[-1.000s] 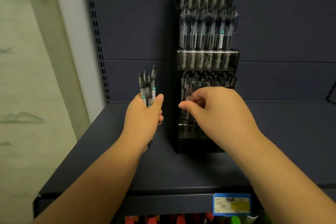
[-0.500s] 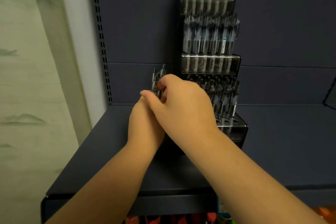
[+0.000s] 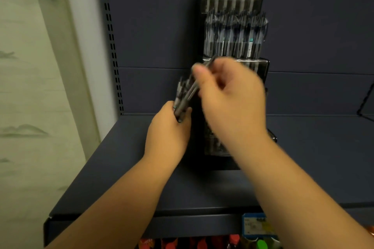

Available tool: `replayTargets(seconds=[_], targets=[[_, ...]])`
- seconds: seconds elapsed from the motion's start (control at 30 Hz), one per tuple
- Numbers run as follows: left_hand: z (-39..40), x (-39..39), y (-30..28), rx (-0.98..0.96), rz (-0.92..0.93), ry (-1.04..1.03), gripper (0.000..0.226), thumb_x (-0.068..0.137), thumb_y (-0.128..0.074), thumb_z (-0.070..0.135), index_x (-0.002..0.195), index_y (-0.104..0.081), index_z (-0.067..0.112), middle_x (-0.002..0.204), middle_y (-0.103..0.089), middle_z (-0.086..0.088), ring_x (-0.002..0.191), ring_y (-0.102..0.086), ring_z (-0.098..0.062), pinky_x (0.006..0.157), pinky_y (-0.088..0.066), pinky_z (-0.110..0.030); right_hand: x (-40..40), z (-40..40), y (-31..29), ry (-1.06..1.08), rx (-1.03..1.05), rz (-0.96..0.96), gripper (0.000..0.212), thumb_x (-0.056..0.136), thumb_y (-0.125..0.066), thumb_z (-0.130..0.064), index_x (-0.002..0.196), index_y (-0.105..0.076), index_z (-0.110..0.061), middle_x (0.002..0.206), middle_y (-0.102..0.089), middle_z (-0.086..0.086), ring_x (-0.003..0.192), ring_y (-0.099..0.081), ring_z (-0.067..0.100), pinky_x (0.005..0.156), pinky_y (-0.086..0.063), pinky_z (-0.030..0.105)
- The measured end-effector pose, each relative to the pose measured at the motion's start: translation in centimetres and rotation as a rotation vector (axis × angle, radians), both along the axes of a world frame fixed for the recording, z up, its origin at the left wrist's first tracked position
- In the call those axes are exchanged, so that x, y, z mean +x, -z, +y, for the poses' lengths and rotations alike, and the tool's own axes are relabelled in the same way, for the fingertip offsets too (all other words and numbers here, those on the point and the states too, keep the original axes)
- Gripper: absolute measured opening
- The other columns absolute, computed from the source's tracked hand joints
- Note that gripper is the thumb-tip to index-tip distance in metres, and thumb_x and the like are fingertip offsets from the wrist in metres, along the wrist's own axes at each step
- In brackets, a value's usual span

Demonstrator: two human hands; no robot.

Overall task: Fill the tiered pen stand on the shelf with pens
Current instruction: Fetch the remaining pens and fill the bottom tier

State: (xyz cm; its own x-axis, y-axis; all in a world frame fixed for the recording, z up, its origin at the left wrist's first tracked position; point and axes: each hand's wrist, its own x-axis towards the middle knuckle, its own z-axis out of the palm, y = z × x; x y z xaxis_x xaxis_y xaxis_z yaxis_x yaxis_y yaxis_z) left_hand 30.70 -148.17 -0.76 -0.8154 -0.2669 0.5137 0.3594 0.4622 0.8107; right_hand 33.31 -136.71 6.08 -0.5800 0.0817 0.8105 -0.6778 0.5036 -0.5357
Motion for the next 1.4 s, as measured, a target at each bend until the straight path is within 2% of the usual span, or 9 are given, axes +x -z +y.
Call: replayTargets(seconds=[0.1, 0.2, 0.3, 0.37, 0.5, 0.77, 1.07, 1.17, 1.4], targets=[[-0.2, -0.4, 0.2, 0.02, 0.005, -0.049, 0.021, 0.101, -0.054, 0.033, 0.082, -0.049, 0.027, 0.07, -0.053, 0.007, 0.059, -0.053, 0.003, 0.048, -0.039, -0.013, 0.6, 2.2, -2.7, -0.015, -0.089, 0.069, 0.027, 0.098, -0.062, -0.041, 0.082, -0.062, -0.02, 0.067, -0.058, -0.008, 0.061, -0.053, 0.004, 0.058, -0.045, 0.03], [-0.1, -0.6, 0.5, 0.086, -0.025, -0.046, 0.021, 0.102, -0.053, 0.033, 0.083, -0.05, 0.024, 0.071, -0.051, 0.006, 0.059, -0.051, -0.001, 0.05, -0.039, -0.008, 1.2, 4.6, -3.8, 0.01, -0.111, 0.088, 0.025, 0.099, -0.06, -0.044, 0.083, -0.059, -0.024, 0.074, -0.059, -0.009, 0.066, -0.056, 0.008, 0.061, -0.047, 0.03], [-0.3, -1.0, 0.8, 0.147, -0.034, -0.016, 0.024, 0.102, -0.053, 0.035, 0.084, -0.05, 0.019, 0.074, -0.053, 0.002, 0.064, -0.051, -0.011, 0.059, -0.045, -0.021, 1.2, 6.6, -3.3, 0.038, -0.139, 0.074, 0.029, 0.098, -0.059, -0.046, 0.088, -0.061, -0.019, 0.084, -0.066, 0.007, 0.072, -0.063, 0.031, 0.067, -0.054, 0.046], [-0.3, -1.1, 0.9, 0.176, -0.036, -0.001, 0.025, 0.101, -0.053, 0.035, 0.088, -0.051, 0.014, 0.076, -0.054, -0.003, 0.067, -0.051, -0.016, 0.063, -0.047, -0.035, 1.2, 7.7, -2.8, 0.066, -0.12, 0.036, 0.032, 0.099, -0.058, -0.046, 0.089, -0.061, -0.015, 0.084, -0.066, 0.011, 0.073, -0.062, 0.034, 0.068, -0.053, 0.048], [-0.3, -1.1, 0.8, 0.165, -0.042, -0.016, 0.028, 0.101, -0.053, 0.036, 0.092, -0.05, 0.009, 0.077, -0.053, -0.006, 0.067, -0.05, -0.019, 0.064, -0.048, -0.041, 1.2, 8.6, -1.6, 0.097, -0.03, -0.068, 0.028, 0.099, -0.06, -0.043, 0.079, -0.059, -0.023, 0.07, -0.061, -0.001, 0.066, -0.061, 0.022, 0.059, -0.047, 0.032], [-0.2, -0.9, 0.6, 0.161, -0.055, -0.034, 0.027, 0.101, -0.053, 0.035, 0.093, -0.051, 0.01, 0.078, -0.054, -0.006, 0.069, -0.051, -0.019, 0.072, -0.052, -0.049, -0.1, 8.2, -0.4, 0.141, 0.25, -0.254, 0.031, 0.094, -0.063, -0.051, 0.075, -0.058, -0.027, 0.066, -0.061, -0.011, 0.063, -0.056, 0.003, 0.055, -0.035, 0.021], [-0.3, -1.0, 0.6, 0.16, -0.07, -0.044, 0.025, 0.1, -0.054, 0.036, 0.092, -0.051, 0.013, 0.08, -0.055, -0.007, 0.07, -0.053, -0.021, 0.073, -0.053, -0.052, -0.9, 6.8, -0.6, 0.124, 0.496, -0.443, 0.024, 0.089, -0.068, -0.054, 0.086, -0.067, -0.031, 0.068, -0.064, -0.011, 0.065, -0.06, 0.003, 0.059, -0.048, 0.025], [-0.3, -0.9, 0.5, 0.16, -0.071, -0.039, 0.024, 0.1, -0.055, 0.036, 0.09, -0.051, 0.015, 0.079, -0.055, -0.006, 0.07, -0.052, -0.02, 0.072, -0.053, -0.053, -0.9, 6.6, 0.0, 0.14, 0.491, -0.429, 0.025, 0.089, -0.068, -0.056, 0.089, -0.068, -0.03, 0.072, -0.067, -0.009, 0.067, -0.062, 0.005, 0.065, -0.054, 0.028], [-0.2, -0.8, 0.5, 0.139, -0.072, -0.026, 0.025, 0.1, -0.054, 0.036, 0.092, -0.052, 0.013, 0.08, -0.056, -0.009, 0.071, -0.053, -0.022, 0.074, -0.052, -0.055, -0.9, 6.5, 0.8, 0.174, 0.485, -0.401, 0.025, 0.091, -0.065, -0.056, 0.086, -0.065, -0.032, 0.074, -0.067, -0.009, 0.069, -0.058, 0.002, 0.06, -0.045, 0.019]])
